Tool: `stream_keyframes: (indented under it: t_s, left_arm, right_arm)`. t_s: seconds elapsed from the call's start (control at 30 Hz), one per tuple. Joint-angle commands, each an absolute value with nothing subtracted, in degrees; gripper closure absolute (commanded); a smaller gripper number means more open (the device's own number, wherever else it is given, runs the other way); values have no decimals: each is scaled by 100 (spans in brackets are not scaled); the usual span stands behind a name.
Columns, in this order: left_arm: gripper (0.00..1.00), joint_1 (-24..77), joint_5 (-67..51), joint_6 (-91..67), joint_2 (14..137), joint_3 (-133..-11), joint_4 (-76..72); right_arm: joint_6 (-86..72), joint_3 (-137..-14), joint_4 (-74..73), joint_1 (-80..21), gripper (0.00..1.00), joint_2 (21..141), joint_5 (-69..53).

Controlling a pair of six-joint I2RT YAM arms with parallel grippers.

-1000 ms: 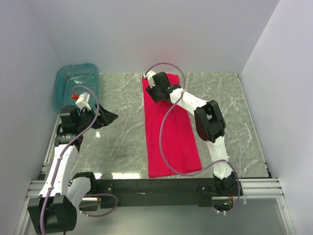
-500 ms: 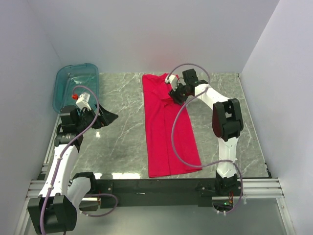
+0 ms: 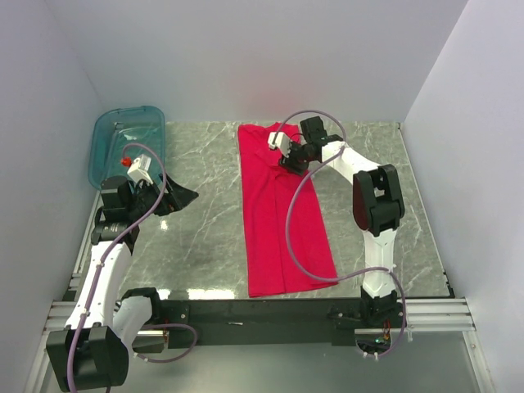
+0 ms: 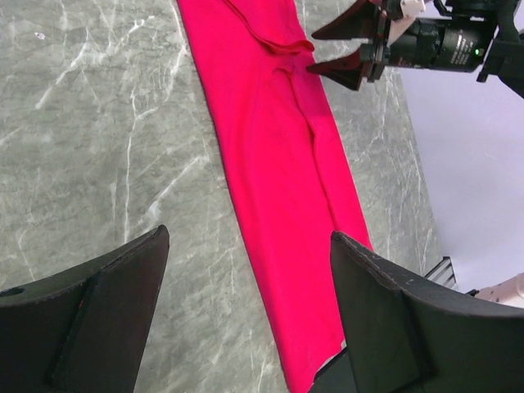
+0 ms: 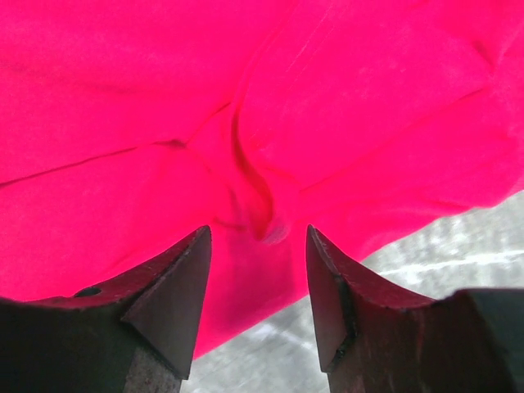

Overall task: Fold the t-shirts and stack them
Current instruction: Fold the tshirt

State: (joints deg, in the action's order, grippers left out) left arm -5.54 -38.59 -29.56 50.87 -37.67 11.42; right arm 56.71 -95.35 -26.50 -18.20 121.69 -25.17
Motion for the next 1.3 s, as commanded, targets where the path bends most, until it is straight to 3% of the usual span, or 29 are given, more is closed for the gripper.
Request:
stream_keyframes:
  t_s: [0.0, 0.23, 0.33, 0.37, 0.43, 0.6, 0.83, 0.9, 0.93, 1.0, 1.27]
  left_arm:
    - [15, -571, -4034, -2936, 5115, -3744, 879]
    - [15, -563, -4043, -2953, 5071, -3718, 888]
    - [15, -563, -4078, -2944, 5089, -3735, 888]
    - [15, -563, -4078, -2953, 5089, -3735, 879]
    - [15, -563, -4104, -2962, 5098, -3727, 853]
    - [15, -571, -4139, -2962, 5124, -3727, 844]
    - [15, -571, -4175, -2988, 5150, -3718, 774]
    - [15, -571, -4210, -2988, 5194, -3718, 774]
    - [15, -563, -4210, -2988, 5212, -3718, 773]
    - [15, -563, -4219, -2988, 5221, -3718, 782]
    - [15, -563, -4219, -2988, 5212, -3718, 782]
  right_arm:
    - [5818, -9931, -2558, -1916, 44, 12296, -2523]
    - [5827, -10221, -2610, -1942, 49, 12506, -2400]
    - [5923, -10283, -2759, -1951, 69, 12560, -2320]
    - [5959, -10257, -2786, -1951, 81, 12542, -2312]
    - [6125, -10013, -2795, -1942, 90, 12463, -2329]
    - [6442, -9546, -2812, -1942, 100, 12129, -2425]
    - [6724, -8597, -2549, -1951, 99, 11558, -2532]
    - [6645, -8526, -2488, -1960, 86, 11549, -2496]
    - [6618, -8517, -2513, -1969, 71, 11558, -2487]
    - [6487, -8490, -2444, -1977, 65, 11566, -2531]
    - [5241, -9166, -2769, -1688, 65, 11505, -3656]
